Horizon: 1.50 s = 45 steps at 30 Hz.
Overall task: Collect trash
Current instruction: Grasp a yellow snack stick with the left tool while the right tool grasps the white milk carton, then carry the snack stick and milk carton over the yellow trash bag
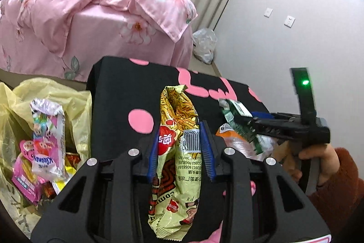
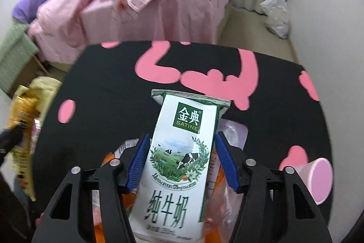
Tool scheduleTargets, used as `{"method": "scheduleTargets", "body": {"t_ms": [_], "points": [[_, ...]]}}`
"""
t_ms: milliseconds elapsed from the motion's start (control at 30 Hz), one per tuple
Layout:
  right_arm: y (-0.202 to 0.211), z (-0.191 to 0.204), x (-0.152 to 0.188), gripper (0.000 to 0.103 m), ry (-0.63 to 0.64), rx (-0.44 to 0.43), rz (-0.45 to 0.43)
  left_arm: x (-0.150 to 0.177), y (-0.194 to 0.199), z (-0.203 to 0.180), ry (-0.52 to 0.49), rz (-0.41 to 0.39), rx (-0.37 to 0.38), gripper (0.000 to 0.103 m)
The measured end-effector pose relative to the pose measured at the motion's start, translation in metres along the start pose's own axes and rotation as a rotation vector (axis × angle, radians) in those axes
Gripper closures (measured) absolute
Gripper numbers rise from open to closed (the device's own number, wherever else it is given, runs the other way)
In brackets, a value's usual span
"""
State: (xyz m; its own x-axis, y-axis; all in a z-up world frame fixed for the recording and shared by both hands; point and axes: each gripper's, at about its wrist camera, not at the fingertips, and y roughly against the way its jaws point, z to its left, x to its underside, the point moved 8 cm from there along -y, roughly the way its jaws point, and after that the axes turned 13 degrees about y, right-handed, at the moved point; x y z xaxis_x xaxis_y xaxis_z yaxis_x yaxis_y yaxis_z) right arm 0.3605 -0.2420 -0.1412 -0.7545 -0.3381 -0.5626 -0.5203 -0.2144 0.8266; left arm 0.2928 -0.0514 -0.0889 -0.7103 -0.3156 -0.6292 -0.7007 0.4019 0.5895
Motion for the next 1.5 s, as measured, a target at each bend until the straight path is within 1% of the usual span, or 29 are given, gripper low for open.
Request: {"method": "scheduleTargets", "body": {"t_ms": [67, 100, 167, 233, 333, 367, 467, 533, 700, 767, 800, 833, 867, 900, 967, 1033, 1067, 1133, 1200, 1233, 1267, 1367, 1433, 1500], "points": [[0.012, 0.001, 0.002, 0.055, -0.009, -0.047, -0.04, 0.004, -0.008, 0.004, -0.007, 0.031, -0.016, 0.072], [0.023, 0.002, 0.002, 0.055, -0.003, -0.049, -0.075, 0.007, -0.009, 0.006, -0.009, 0.04, -0.026, 0.072], [0.047, 0.003, 0.002, 0.055, 0.032, -0.024, -0.136, 0.012, -0.018, 0.01, -0.01, 0.084, -0.047, 0.071], [0.066, 0.004, 0.002, 0.055, 0.054, -0.011, -0.18, 0.018, -0.025, 0.012, -0.006, 0.119, -0.055, 0.067], [0.094, 0.001, 0.006, 0.055, 0.054, -0.019, -0.237, 0.024, -0.034, 0.01, -0.016, 0.166, -0.054, 0.058], [0.098, -0.001, 0.007, 0.055, 0.053, -0.017, -0.247, 0.025, -0.035, 0.01, -0.021, 0.174, -0.052, 0.054], [0.116, -0.005, 0.014, 0.055, 0.052, -0.009, -0.288, 0.028, -0.036, 0.002, -0.039, 0.209, -0.018, 0.043], [0.122, -0.007, 0.02, 0.055, 0.048, -0.009, -0.299, 0.027, -0.035, -0.002, -0.05, 0.225, -0.002, 0.041], [0.116, -0.004, 0.047, 0.055, 0.065, -0.011, -0.261, 0.011, -0.041, -0.002, -0.056, 0.247, -0.026, 0.041], [0.112, -0.007, 0.06, 0.055, 0.055, -0.016, -0.248, 0.008, -0.052, 0.004, -0.049, 0.287, -0.06, 0.041], [0.11, -0.008, 0.065, 0.055, 0.045, -0.023, -0.243, 0.008, -0.057, 0.006, -0.046, 0.305, -0.071, 0.043], [0.109, -0.009, 0.071, 0.055, 0.035, -0.03, -0.237, 0.008, -0.062, 0.009, -0.038, 0.323, -0.083, 0.047], [0.107, -0.01, 0.076, 0.055, 0.029, -0.035, -0.231, 0.01, -0.067, 0.011, -0.033, 0.338, -0.093, 0.06], [0.104, -0.011, 0.082, 0.055, 0.031, -0.036, -0.224, 0.011, -0.069, 0.011, -0.034, 0.345, -0.096, 0.071], [0.102, -0.009, 0.092, 0.055, 0.043, -0.041, -0.214, 0.012, -0.069, 0.008, -0.036, 0.334, -0.085, 0.072], [0.098, -0.007, 0.102, 0.055, 0.053, -0.063, -0.193, 0.011, -0.059, -0.002, -0.043, 0.3, -0.051, 0.072], [0.097, -0.007, 0.106, 0.054, 0.063, -0.067, -0.181, 0.009, -0.053, -0.007, -0.051, 0.277, -0.043, 0.072], [0.092, -0.006, 0.113, 0.05, 0.097, -0.05, -0.138, 0.004, -0.036, -0.017, -0.071, 0.208, -0.031, 0.072], [0.091, -0.004, 0.117, 0.05, 0.12, -0.045, -0.106, -0.001, -0.019, -0.025, -0.081, 0.139, -0.021, 0.072], [0.09, -0.004, 0.119, 0.05, 0.12, -0.049, -0.094, -0.002, -0.014, -0.028, -0.084, 0.121, -0.018, 0.072], [0.089, -0.005, 0.119, 0.05, 0.106, -0.054, -0.08, -0.002, -0.008, -0.03, -0.089, 0.103, -0.014, 0.072], [0.089, -0.009, 0.117, 0.05, 0.056, -0.087, -0.08, -0.001, 0.009, -0.036, -0.107, 0.049, -0.014, 0.072], [0.086, -0.011, 0.111, 0.049, 0.029, -0.116, -0.078, 0.0, 0.016, -0.038, -0.106, 0.033, -0.011, 0.072], [0.08, -0.011, 0.104, 0.049, 0.03, -0.126, -0.056, 0.002, 0.022, -0.039, -0.101, 0.026, -0.007, 0.072]]}}
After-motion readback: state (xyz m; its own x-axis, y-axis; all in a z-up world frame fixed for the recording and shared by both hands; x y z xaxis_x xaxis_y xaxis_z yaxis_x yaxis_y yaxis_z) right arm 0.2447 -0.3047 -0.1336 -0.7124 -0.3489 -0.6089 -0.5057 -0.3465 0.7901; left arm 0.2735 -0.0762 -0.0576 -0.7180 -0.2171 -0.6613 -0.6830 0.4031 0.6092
